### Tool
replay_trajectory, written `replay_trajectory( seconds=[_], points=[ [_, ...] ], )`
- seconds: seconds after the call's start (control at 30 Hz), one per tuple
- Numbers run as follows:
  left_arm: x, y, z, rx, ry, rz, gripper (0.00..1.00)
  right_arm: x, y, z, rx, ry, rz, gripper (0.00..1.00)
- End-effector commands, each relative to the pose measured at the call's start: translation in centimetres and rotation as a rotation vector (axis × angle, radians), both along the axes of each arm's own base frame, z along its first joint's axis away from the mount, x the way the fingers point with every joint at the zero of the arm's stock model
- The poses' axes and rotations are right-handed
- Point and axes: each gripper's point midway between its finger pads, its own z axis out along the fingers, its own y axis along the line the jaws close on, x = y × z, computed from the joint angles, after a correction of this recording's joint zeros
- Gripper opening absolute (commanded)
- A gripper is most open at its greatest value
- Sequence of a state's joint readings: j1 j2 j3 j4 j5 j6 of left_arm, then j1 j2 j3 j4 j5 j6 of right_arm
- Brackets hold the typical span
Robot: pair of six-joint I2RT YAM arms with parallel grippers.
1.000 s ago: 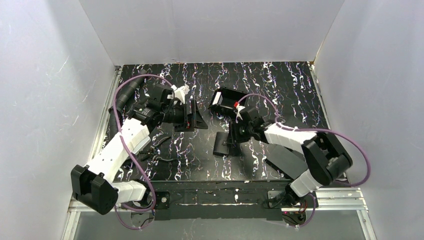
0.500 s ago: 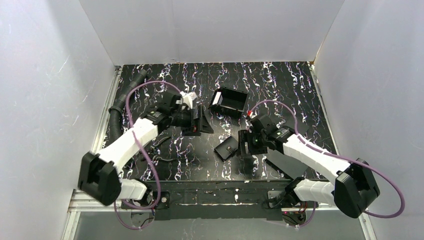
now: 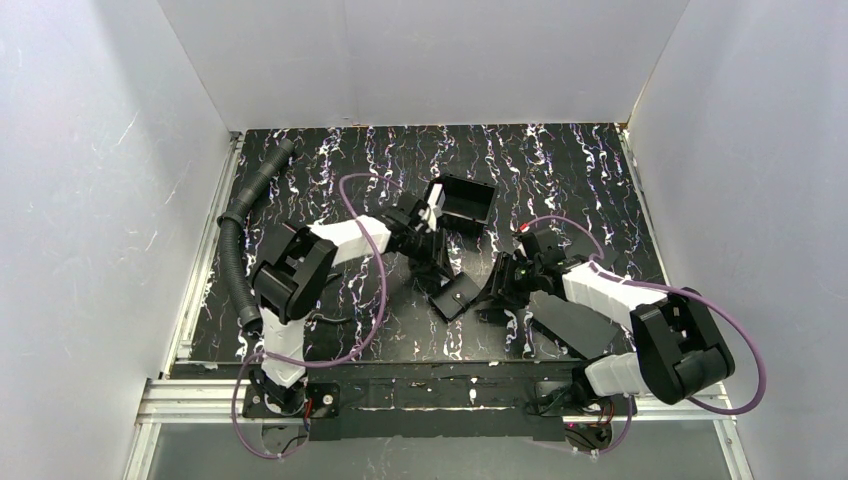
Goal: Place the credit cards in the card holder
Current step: Move the card holder to the center of the board, then reset both arms
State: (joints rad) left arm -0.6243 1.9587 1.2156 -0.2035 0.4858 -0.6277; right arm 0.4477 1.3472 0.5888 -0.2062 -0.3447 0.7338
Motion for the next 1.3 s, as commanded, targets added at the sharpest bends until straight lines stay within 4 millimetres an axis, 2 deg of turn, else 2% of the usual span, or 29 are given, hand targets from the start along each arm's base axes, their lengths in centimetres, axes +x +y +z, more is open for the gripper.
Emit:
replay_trajectory(
  seconds=[0.0, 0.2, 0.4, 0.47, 0.5, 0.53, 0.57, 0.63, 0.67, 0.73, 0.8, 0.93, 1.0, 1.1, 1.2, 1.27],
  points=[
    [-5.5, -2.2, -1.5, -0.032, 0.119, -0.032, 0.39, 1.1, 0.1, 1.3, 0.016, -0.049, -0.003, 0.53],
    [-8.9, -5.5, 0.0, -0.141, 0.165, -0.056, 0.38, 0.2, -1.3, 1.4, -0.032, -0.057, -0.035, 0.54],
    [-9.5, -6.8, 1.7, -0.183, 0.172, -0.056, 0.39, 0.2, -2.0, 1.5, -0.064, -0.09, -0.026, 0.57],
    [-9.4, -6.8, 2.9, -0.196, 0.139, -0.048, 0.42, 0.7, -2.7, 1.8, -0.129, -0.102, 0.002, 0.61],
    [-9.0, -6.2, 3.6, -0.187, 0.098, -0.041, 0.48, 1.0, -3.5, 2.0, -0.188, -0.101, 0.01, 0.66],
    [-8.6, -5.4, 4.4, -0.164, 0.054, -0.031, 0.56, 2.1, -4.4, 3.2, -0.259, -0.135, 0.0, 0.72],
    [-8.3, -4.5, 5.4, -0.14, 0.017, -0.026, 0.63, 2.1, -5.2, 3.7, -0.31, -0.137, 0.005, 0.78],
    [-7.5, -2.4, 8.1, -0.11, -0.069, -0.014, 0.73, 3.6, -7.2, 6.6, -0.423, -0.208, -0.031, 0.9],
    [-7.2, -1.3, 9.7, -0.099, -0.109, -0.008, 0.76, 4.8, -7.8, 9.0, -0.452, -0.278, -0.054, 0.95],
    [-6.6, 1.2, 13.4, -0.078, -0.201, 0.017, 0.81, 6.0, -8.6, 13.1, -0.495, -0.372, -0.05, 0.98],
    [-6.2, 4.1, 18.7, -0.072, -0.342, 0.039, 0.85, 6.7, -9.2, 17.3, -0.526, -0.461, -0.021, 0.98],
    [-5.3, 8.5, 30.3, -0.078, -0.73, 0.068, 0.95, 8.1, -10.2, 26.9, -0.531, -0.706, -0.073, 0.98],
    [-5.3, 10.7, 36.1, -0.088, -0.93, 0.088, 0.97, 8.2, -11.4, 32.3, -0.529, -0.848, -0.156, 0.98],
    [-5.8, 14.8, 43.2, -0.081, -1.174, 0.192, 0.98, 7.3, -13.7, 38.9, -0.543, -1.004, -0.274, 0.98],
    [-7.2, 18.2, 47.9, -0.083, -1.361, 0.263, 0.98, 5.8, -15.7, 44.4, -0.55, -1.121, -0.366, 0.98],
    [-8.1, 20.0, 49.9, -0.089, -1.445, 0.315, 0.98, 4.9, -16.4, 46.5, -0.544, -1.173, -0.398, 0.98]
  ],
)
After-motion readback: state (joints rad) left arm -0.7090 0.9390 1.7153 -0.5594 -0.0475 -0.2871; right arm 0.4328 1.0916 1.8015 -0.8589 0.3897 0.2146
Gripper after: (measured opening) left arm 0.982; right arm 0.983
